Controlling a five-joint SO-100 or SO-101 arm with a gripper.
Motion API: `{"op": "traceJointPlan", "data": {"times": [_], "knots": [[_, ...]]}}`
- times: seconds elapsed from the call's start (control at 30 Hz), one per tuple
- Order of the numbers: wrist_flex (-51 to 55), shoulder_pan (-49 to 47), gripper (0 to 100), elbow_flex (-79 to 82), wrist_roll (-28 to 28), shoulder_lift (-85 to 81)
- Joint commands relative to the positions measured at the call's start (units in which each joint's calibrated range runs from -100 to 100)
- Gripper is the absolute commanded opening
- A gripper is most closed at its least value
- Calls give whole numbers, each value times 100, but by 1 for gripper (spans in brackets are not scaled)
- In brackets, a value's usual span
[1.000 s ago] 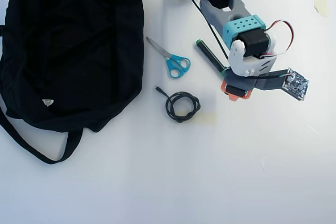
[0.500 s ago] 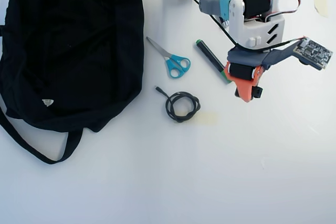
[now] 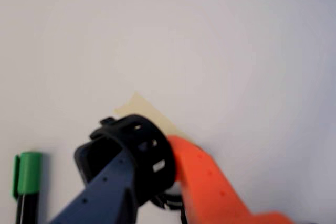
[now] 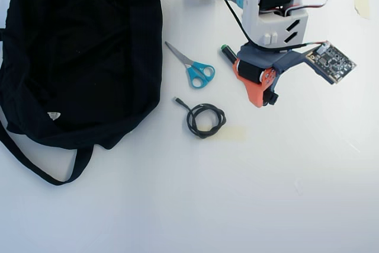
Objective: Put the bike light into the black bag
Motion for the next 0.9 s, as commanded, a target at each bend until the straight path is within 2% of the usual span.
{"op": "traceJointPlan", "data": {"times": [0.0,0.63,0.87], "knots": [[120,169,2,546,-19,-1035],[51,1216,2,5110,-40,-4504],[-509,1605,2,6925,-40,-5981]]}}
